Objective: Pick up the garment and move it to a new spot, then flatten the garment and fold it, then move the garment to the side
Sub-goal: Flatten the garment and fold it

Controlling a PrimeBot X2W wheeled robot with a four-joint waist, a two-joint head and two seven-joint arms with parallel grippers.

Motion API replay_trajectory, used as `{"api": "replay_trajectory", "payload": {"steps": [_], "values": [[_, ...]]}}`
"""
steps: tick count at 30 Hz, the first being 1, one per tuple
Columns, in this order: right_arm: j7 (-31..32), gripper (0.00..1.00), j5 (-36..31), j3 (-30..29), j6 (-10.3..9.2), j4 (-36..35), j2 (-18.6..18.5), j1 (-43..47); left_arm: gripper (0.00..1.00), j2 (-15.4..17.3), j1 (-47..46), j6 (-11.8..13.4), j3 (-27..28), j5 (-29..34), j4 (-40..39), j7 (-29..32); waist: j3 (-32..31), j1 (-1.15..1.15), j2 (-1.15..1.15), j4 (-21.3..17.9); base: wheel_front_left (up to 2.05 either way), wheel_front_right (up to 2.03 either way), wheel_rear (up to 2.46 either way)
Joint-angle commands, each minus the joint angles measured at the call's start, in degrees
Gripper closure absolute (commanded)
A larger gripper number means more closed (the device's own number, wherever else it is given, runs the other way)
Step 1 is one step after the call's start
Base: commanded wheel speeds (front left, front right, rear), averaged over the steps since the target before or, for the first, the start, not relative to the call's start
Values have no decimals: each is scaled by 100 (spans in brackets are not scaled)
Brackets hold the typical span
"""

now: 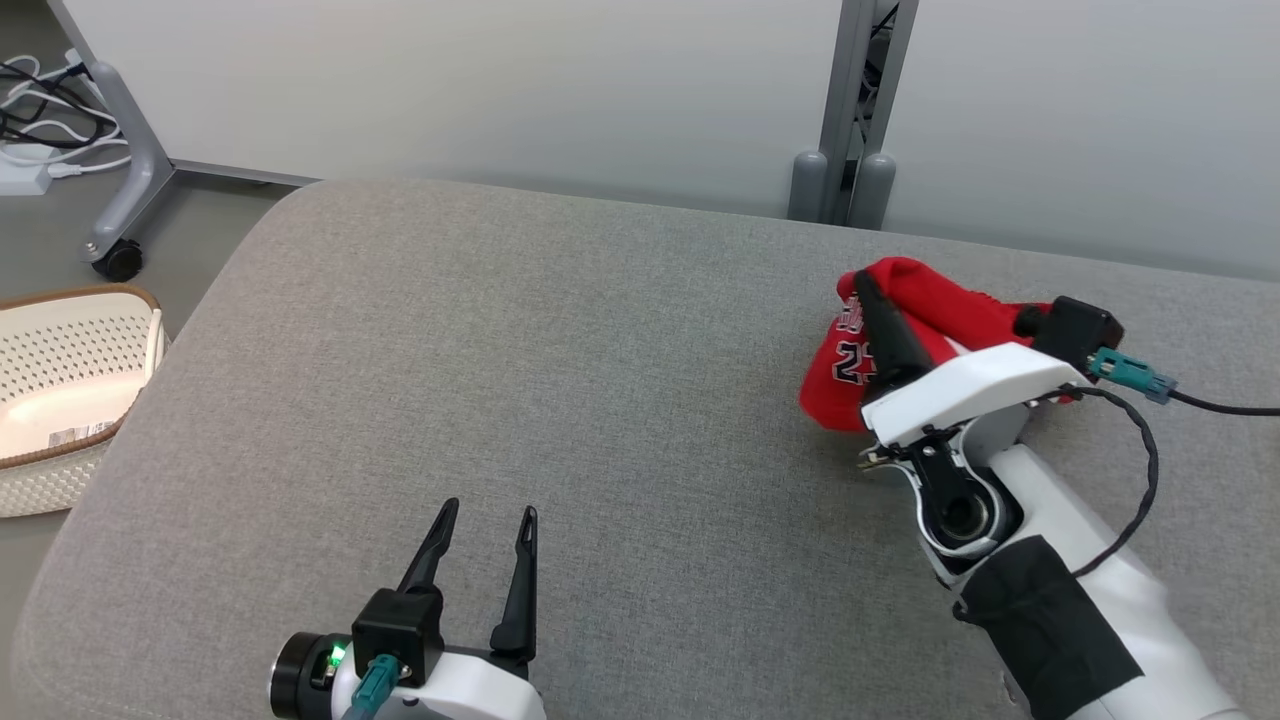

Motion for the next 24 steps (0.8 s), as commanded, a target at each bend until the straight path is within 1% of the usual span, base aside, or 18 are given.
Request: {"api": "replay_trajectory", "payload": {"steps": [1,2,6,9,10,12,15,17,19,21,24], "values": [[-47,100,143,61,13,3,-46,-60,0,22,48,7,5,-16,8,-23,1,0,0,3,0,0,0],[-84,100,517,267,13,10,-42,-74,0,22,47,11,-9,-26,14,-23,0,0,0,12,0,0,0],[-222,100,1498,1215,13,-61,-37,-190,0,21,55,36,-20,-46,21,-23,4,0,0,24,0,0,0],[-285,100,1994,1862,13,34,-48,-186,0,22,35,57,9,-52,12,-23,23,0,0,8,0,0,0],[-299,0,2086,2080,13,231,-63,-201,0,22,25,54,13,-55,12,-23,26,0,0,1,0,0,0],[-244,0,2148,2560,13,587,-53,-356,0,21,8,58,14,-68,11,-23,26,0,0,-14,0,0,0],[-227,0,2090,3078,13,1033,-39,-626,0,23,-6,79,44,-85,-8,-23,15,0,0,-80,0,0,0],[-141,0,2174,3266,13,1265,-37,-731,0,21,0,92,66,-84,-25,-23,-9,0,0,-151,0,0,0],[-130,0,2116,3404,13,1513,-55,-1008,0,22,15,101,100,-76,-44,-23,-44,0,0,-251,0,0,0],[-182,0,1955,3558,13,1688,-41,-1254,0,21,17,92,130,-88,-70,-23,-83,0,0,-363,0,0,0],[-312,0,1618,3613,13,1888,-47,-1580,0,21,8,83,181,-96,-117,-23,-145,0,0,-559,0,0,0]]}}
